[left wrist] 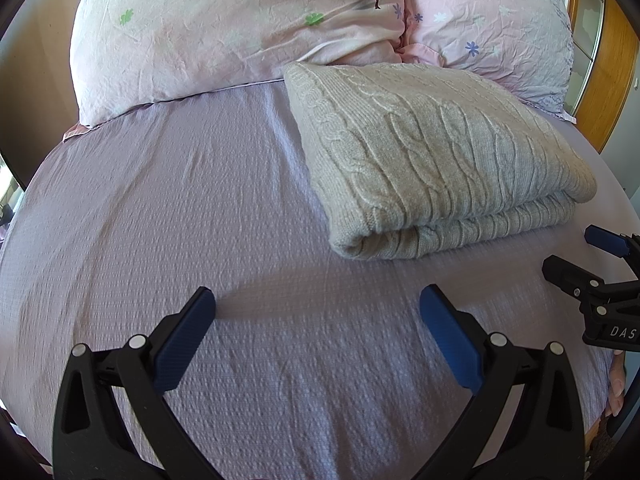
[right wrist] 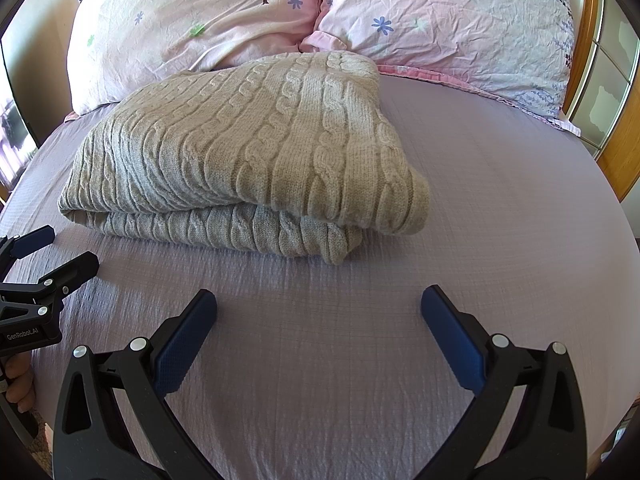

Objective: Fold small clothes

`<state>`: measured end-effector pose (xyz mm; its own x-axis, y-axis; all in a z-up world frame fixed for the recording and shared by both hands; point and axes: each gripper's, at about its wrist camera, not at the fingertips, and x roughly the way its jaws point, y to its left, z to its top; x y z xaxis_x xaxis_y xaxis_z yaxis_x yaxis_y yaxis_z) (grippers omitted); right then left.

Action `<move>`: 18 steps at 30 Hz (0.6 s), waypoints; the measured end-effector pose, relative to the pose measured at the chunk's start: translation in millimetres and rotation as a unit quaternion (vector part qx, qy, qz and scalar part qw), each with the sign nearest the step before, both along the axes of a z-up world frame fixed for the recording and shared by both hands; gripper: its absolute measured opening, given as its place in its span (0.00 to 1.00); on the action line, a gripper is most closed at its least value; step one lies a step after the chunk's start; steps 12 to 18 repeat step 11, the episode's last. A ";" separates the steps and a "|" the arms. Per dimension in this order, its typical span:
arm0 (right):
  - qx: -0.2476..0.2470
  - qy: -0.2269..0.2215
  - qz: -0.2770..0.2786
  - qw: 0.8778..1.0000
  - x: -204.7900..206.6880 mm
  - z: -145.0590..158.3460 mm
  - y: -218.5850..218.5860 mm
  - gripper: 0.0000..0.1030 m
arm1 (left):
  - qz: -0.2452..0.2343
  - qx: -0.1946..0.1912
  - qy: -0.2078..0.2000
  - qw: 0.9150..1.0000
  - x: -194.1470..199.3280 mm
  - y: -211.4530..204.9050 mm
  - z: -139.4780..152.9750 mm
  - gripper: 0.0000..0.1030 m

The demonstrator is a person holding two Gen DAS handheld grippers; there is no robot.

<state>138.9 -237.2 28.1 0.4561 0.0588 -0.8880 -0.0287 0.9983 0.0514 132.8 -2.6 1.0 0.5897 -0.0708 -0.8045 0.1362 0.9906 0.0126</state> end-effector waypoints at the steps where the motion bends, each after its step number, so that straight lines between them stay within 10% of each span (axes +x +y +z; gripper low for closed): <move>1: 0.000 0.000 0.000 1.000 -0.1 0.0 0.0 0.99 | 0.001 0.000 0.000 1.000 0.5 0.2 0.1 0.98; 18: 0.000 0.000 0.000 1.000 0.0 0.0 0.0 0.99 | -0.001 -0.001 0.001 1.000 2.8 1.0 0.1 0.98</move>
